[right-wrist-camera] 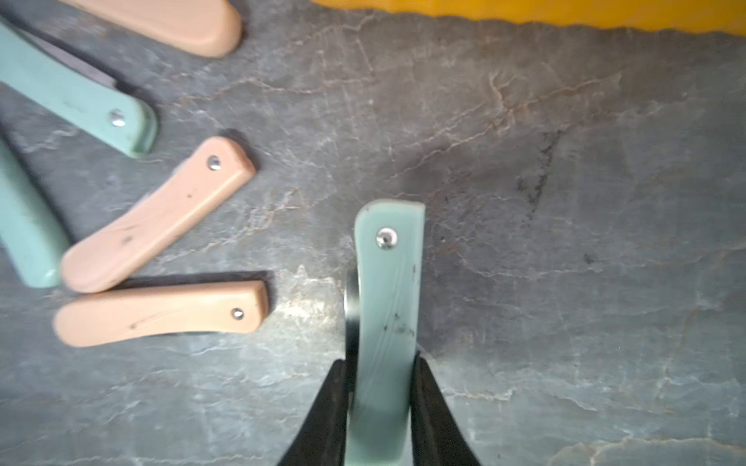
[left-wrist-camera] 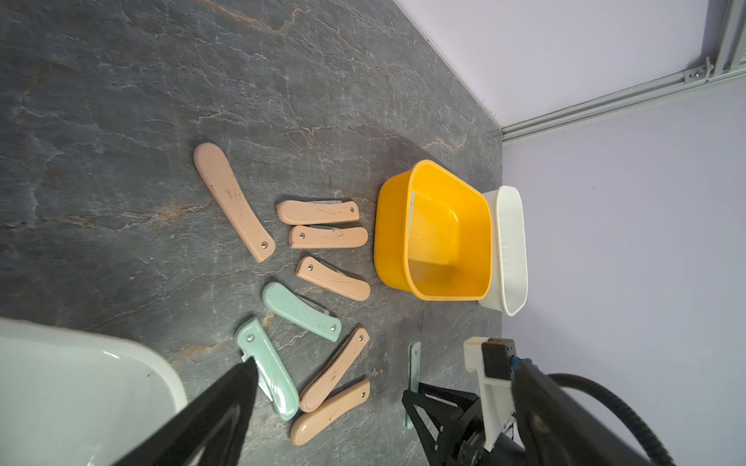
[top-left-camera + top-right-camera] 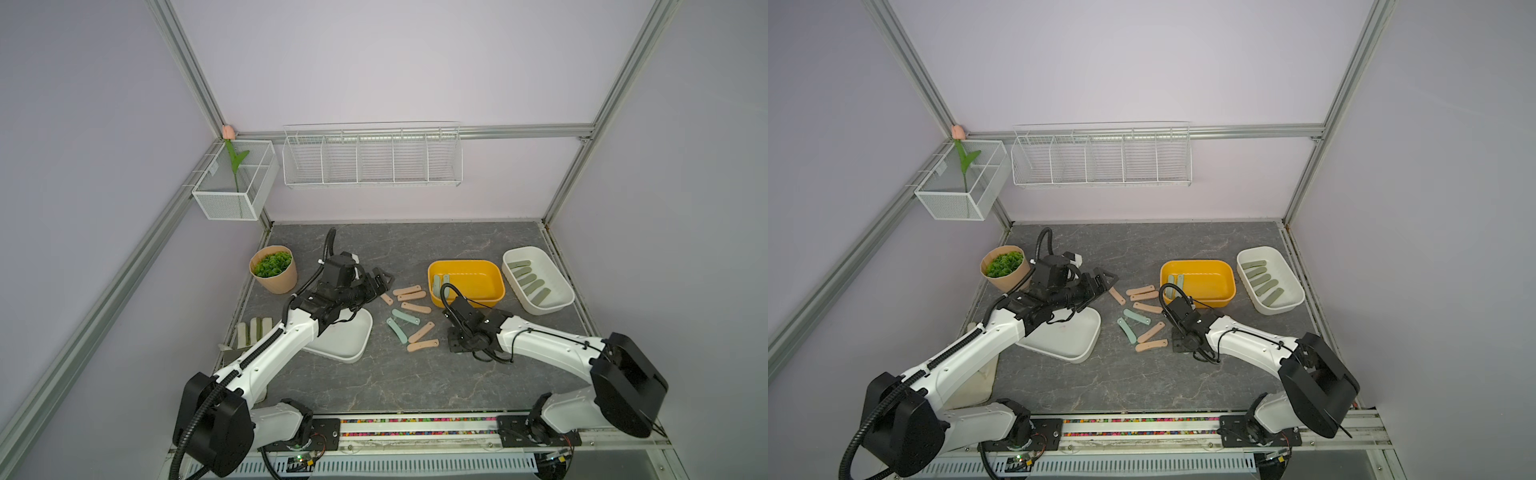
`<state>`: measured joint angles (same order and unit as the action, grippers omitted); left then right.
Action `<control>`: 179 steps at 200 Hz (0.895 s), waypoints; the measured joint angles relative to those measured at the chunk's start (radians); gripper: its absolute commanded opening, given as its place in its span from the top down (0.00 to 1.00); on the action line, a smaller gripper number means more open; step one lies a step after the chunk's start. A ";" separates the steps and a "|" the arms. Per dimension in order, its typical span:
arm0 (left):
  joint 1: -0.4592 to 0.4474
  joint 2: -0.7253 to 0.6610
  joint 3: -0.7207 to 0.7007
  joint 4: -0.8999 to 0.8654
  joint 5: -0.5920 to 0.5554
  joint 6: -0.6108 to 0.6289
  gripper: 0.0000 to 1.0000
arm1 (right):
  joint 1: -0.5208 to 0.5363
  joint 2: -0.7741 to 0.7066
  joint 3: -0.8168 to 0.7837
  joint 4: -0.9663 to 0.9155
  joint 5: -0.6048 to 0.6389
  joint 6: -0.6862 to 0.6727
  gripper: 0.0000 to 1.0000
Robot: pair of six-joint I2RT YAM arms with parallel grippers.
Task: Place the fruit knives into the storage box by color
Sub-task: Pick up the fruit knife from the center of the board, then place the fruit knife in the storage box.
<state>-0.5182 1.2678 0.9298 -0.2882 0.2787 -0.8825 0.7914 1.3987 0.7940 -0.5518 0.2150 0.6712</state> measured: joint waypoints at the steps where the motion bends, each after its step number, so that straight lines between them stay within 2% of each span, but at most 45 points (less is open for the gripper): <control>1: 0.000 0.001 0.001 0.000 0.000 0.000 0.01 | 0.000 -0.004 0.001 -0.001 -0.001 -0.001 0.74; 47: -0.014 0.055 0.063 0.006 0.016 -0.001 0.01 | -0.027 -0.095 0.083 -0.053 -0.043 -0.043 0.74; 92: -0.026 0.132 0.145 0.006 0.034 0.000 0.01 | -0.156 -0.107 0.278 -0.076 -0.098 -0.124 0.74; 138: -0.032 0.244 0.270 -0.010 0.068 0.012 0.01 | -0.330 0.020 0.441 -0.080 -0.194 -0.211 0.74; 179: -0.032 0.326 0.375 -0.040 0.092 0.031 0.01 | -0.425 0.171 0.484 -0.074 -0.282 -0.243 0.74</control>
<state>-0.5503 1.5940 1.3045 -0.3279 0.3710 -0.8520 0.3664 1.5696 1.2785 -0.6254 -0.0673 0.4286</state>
